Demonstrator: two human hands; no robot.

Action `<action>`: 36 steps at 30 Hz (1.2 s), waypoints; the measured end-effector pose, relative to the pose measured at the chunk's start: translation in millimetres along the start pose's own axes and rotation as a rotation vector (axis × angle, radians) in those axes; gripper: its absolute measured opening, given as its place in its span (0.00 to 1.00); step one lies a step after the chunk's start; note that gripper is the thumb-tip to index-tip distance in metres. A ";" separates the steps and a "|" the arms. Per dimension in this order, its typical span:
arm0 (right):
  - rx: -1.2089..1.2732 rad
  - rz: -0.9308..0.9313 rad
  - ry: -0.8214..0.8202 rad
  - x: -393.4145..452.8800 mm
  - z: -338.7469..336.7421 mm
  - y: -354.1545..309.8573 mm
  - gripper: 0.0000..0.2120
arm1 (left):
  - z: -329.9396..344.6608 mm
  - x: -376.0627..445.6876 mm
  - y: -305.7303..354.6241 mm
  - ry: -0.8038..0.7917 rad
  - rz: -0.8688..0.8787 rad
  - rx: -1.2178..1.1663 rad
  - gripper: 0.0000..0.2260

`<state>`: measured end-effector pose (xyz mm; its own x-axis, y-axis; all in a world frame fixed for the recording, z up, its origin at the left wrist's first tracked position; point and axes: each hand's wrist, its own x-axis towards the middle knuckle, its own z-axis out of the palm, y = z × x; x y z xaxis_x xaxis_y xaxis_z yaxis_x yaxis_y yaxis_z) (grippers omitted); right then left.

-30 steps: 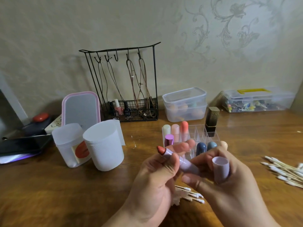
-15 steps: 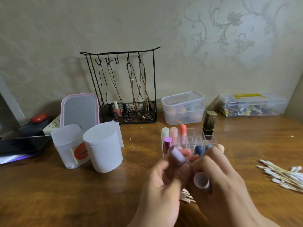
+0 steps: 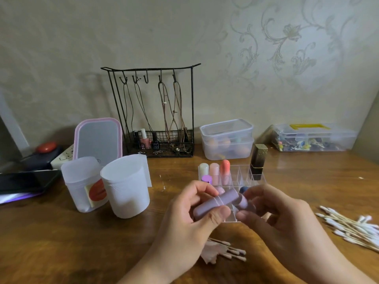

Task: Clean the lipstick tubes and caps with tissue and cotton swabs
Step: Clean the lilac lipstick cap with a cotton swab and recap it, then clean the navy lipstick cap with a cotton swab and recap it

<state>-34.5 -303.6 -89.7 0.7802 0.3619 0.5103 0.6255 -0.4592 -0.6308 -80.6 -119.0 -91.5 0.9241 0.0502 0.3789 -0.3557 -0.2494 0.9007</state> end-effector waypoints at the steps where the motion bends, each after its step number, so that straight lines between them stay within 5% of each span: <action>1: 0.002 -0.009 0.016 -0.2 -1.5 0.3 0.12 | 0.1 0.2 0.1 -0.008 -0.005 -0.008 0.13; 17: 0.126 -0.021 0.047 -6.1 10.8 5.8 0.20 | 4.1 -1.5 -5.1 -0.060 0.041 0.124 0.13; 25: 0.235 -0.128 0.266 2.4 6.1 9.2 0.10 | 4.7 -2.1 -5.1 -0.083 0.077 0.137 0.16; 31: -0.225 -0.293 0.395 13.6 7.7 21.4 0.08 | -2.2 4.0 -11.4 0.261 0.083 0.074 0.11; 36: -0.488 -0.337 0.252 19.8 17.2 31.5 0.11 | -1.9 3.1 -8.7 0.222 0.022 -0.015 0.12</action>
<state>0.7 -297.0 -109.5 0.4786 0.3764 0.7933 0.7154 -0.6909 -0.1038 -74.9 -114.9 -97.7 0.8634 0.2570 0.4341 -0.3787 -0.2382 0.8943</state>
